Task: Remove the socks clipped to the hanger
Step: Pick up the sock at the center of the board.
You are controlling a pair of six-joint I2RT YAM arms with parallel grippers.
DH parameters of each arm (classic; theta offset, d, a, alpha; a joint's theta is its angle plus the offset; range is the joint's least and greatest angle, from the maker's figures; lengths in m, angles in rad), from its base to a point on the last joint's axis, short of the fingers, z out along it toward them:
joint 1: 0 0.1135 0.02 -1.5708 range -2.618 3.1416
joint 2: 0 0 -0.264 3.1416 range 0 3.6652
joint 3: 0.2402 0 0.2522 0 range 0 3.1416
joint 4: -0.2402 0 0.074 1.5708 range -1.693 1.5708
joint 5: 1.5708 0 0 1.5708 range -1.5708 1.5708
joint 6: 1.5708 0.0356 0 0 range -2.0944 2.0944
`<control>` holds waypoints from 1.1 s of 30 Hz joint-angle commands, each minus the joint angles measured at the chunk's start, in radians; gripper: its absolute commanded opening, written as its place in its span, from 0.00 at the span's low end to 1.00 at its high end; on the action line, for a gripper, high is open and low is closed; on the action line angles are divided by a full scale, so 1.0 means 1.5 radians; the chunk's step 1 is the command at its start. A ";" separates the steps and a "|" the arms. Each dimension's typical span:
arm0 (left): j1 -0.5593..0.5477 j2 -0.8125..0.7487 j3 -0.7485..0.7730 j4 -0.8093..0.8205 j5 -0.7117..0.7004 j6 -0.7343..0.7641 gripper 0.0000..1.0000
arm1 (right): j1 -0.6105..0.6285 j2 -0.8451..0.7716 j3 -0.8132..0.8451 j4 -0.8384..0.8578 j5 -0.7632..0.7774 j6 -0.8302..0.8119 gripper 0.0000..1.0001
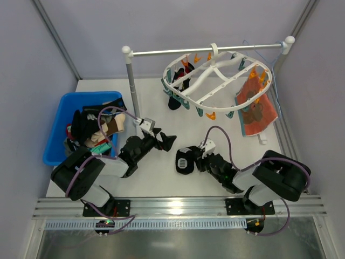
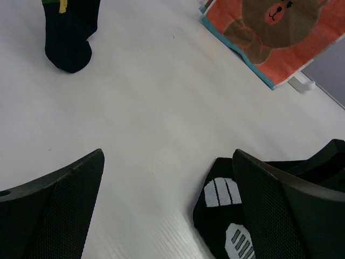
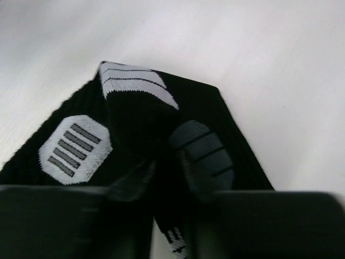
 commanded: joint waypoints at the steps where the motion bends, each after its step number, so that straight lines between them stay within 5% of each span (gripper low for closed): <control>1: 0.000 -0.012 -0.012 0.060 -0.013 0.019 0.98 | 0.004 0.044 0.031 0.072 -0.006 0.018 0.13; 3: 0.000 -0.012 -0.019 0.069 -0.008 0.021 0.98 | 0.005 0.043 0.046 0.068 -0.009 0.013 0.04; 12: 0.001 -0.009 -0.036 0.124 0.096 0.005 0.99 | 0.012 -0.088 0.069 -0.010 0.000 -0.038 0.04; 18: 0.001 0.050 -0.052 0.290 0.183 -0.068 1.00 | 0.018 -0.168 0.100 -0.070 -0.019 -0.060 0.04; 33: -0.010 0.076 -0.035 0.290 0.241 -0.091 1.00 | 0.051 -0.120 0.165 -0.060 -0.023 -0.070 0.04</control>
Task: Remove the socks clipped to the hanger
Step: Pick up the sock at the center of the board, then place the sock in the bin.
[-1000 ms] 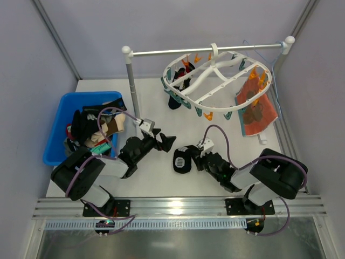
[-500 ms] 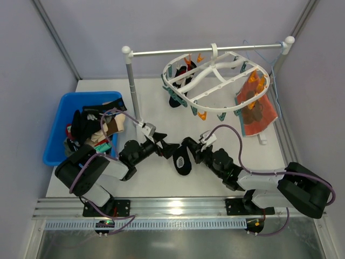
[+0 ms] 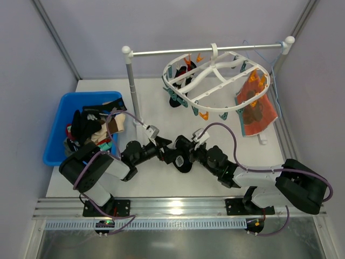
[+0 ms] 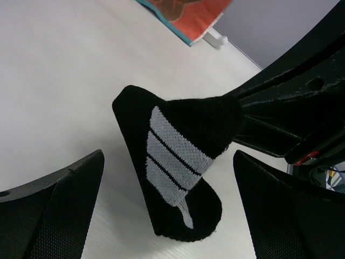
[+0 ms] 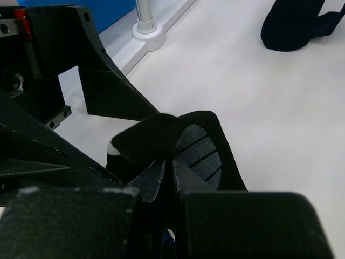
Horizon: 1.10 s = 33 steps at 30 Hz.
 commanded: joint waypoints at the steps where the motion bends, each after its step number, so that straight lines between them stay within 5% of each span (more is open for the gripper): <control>1: -0.009 0.017 0.012 0.168 0.020 -0.002 1.00 | 0.015 0.008 0.028 0.037 0.003 -0.009 0.04; 5: -0.011 0.034 0.026 0.168 0.017 0.000 0.97 | 0.029 -0.005 0.027 0.037 0.012 -0.016 0.04; 11: -0.012 0.048 0.032 0.168 0.016 0.000 0.44 | 0.036 -0.057 0.014 0.017 0.011 -0.019 0.04; 14: -0.013 0.053 0.034 0.168 0.002 -0.001 0.05 | 0.037 -0.079 0.007 0.012 0.013 -0.017 0.04; 15: -0.013 0.052 0.034 0.168 -0.007 0.001 0.00 | 0.037 -0.085 0.004 0.013 0.014 -0.016 0.04; 17: -0.013 0.045 0.027 0.168 -0.035 0.007 0.00 | 0.036 -0.091 -0.003 0.012 0.013 -0.014 0.08; 22: -0.013 -0.010 -0.005 0.108 -0.143 0.048 0.00 | 0.037 -0.084 -0.047 0.046 0.051 -0.013 0.66; 33: -0.051 -0.301 0.053 -0.442 -0.760 0.102 0.00 | 0.035 -0.063 -0.137 0.139 0.211 -0.047 0.88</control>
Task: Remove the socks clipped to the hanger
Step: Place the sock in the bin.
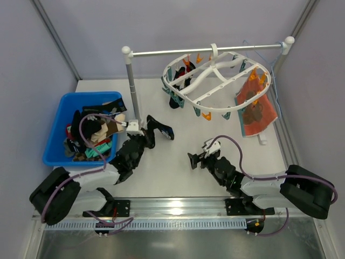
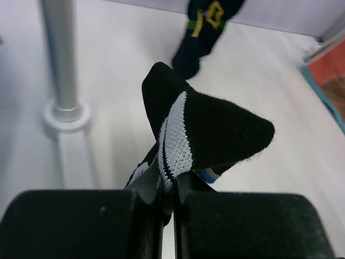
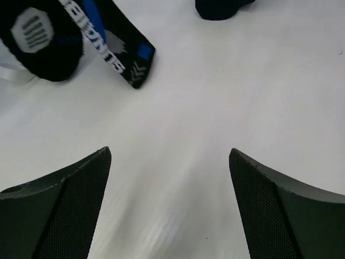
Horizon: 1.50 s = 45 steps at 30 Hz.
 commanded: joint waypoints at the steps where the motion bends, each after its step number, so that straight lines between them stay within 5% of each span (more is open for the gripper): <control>1: -0.020 -0.103 0.041 -0.208 -0.278 0.024 0.00 | 0.001 -0.013 -0.017 0.080 0.070 -0.016 0.91; 4: -0.022 -0.190 0.079 -0.343 -0.335 0.010 0.00 | -0.030 -0.045 -0.046 0.089 0.053 -0.004 0.99; 10: -0.028 -0.321 0.236 -0.680 -0.446 -0.016 0.00 | -0.197 -0.122 -0.074 0.044 -0.170 0.068 1.00; 19: 0.026 -0.309 0.491 -0.966 -0.577 -0.018 0.00 | -0.239 -0.164 -0.112 0.053 -0.266 0.076 1.00; 22: 0.063 -0.285 0.522 -0.987 -0.550 -0.030 0.00 | -0.246 -0.180 -0.123 0.054 -0.285 0.082 1.00; 29: 0.439 -0.218 0.592 -1.062 -0.290 -0.068 0.00 | -0.264 -0.163 -0.129 0.084 -0.304 0.090 1.00; 32: 0.530 -0.195 0.583 -1.069 -0.255 -0.070 0.00 | -0.273 -0.154 -0.134 0.099 -0.333 0.096 1.00; 38: 0.633 -0.221 0.526 -1.016 -0.208 -0.077 0.00 | -0.278 -0.152 -0.136 0.104 -0.343 0.098 1.00; 44: 0.659 -0.198 0.455 -0.981 -0.254 -0.047 0.00 | -0.283 -0.151 -0.140 0.116 -0.345 0.102 1.00; 45: 0.673 -0.180 0.442 -0.977 -0.202 -0.055 0.00 | -0.283 -0.152 -0.143 0.115 -0.346 0.103 1.00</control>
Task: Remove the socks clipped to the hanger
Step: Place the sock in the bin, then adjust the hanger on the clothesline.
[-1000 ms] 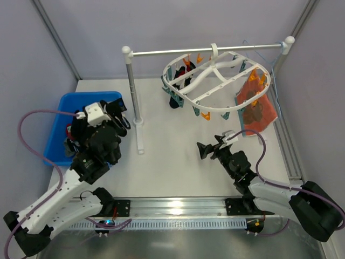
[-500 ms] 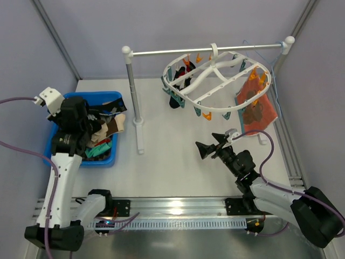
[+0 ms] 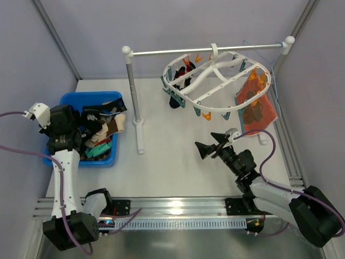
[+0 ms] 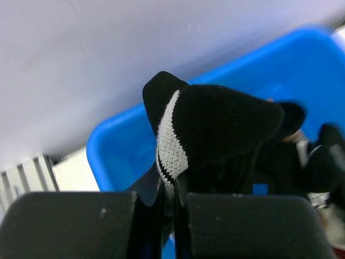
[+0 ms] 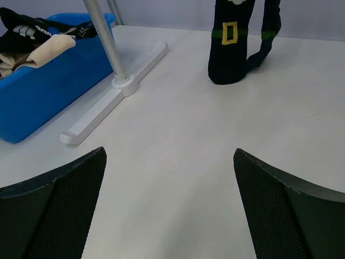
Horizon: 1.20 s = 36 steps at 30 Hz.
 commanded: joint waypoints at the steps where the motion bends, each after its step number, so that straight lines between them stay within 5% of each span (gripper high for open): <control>1: 0.036 0.037 -0.029 0.015 0.067 -0.001 0.00 | -0.006 -0.003 -0.100 0.053 -0.008 0.012 1.00; 9: 0.043 0.103 -0.010 -0.013 0.114 -0.006 0.02 | -0.007 -0.022 -0.107 0.051 -0.004 0.015 1.00; 12: 0.024 0.096 -0.006 0.002 0.124 0.010 0.30 | -0.007 -0.021 -0.106 0.050 -0.001 0.016 1.00; 13: 0.015 0.096 -0.003 0.003 0.124 0.009 0.55 | -0.007 -0.020 -0.107 0.051 -0.001 0.016 1.00; 15: 0.010 0.101 0.007 -0.016 0.123 0.001 0.75 | -0.008 -0.021 -0.106 0.050 0.000 0.016 1.00; 16: 0.003 0.104 0.012 -0.024 0.119 -0.008 0.92 | -0.009 -0.020 -0.105 0.049 0.000 0.016 1.00; 18: -0.009 0.100 0.022 -0.035 0.107 -0.012 1.00 | -0.009 -0.019 -0.104 0.048 -0.001 0.016 0.99; 28: -0.227 0.022 0.062 -0.016 -0.058 -0.041 1.00 | -0.008 -0.014 -0.105 0.050 0.008 0.017 1.00; 34: -0.554 0.072 0.075 0.078 -0.266 -0.040 1.00 | -0.011 -0.010 -0.104 0.053 0.011 0.020 1.00; 36: -0.608 0.096 0.074 0.152 -0.282 -0.033 0.99 | -0.011 -0.006 -0.106 0.059 0.013 0.020 1.00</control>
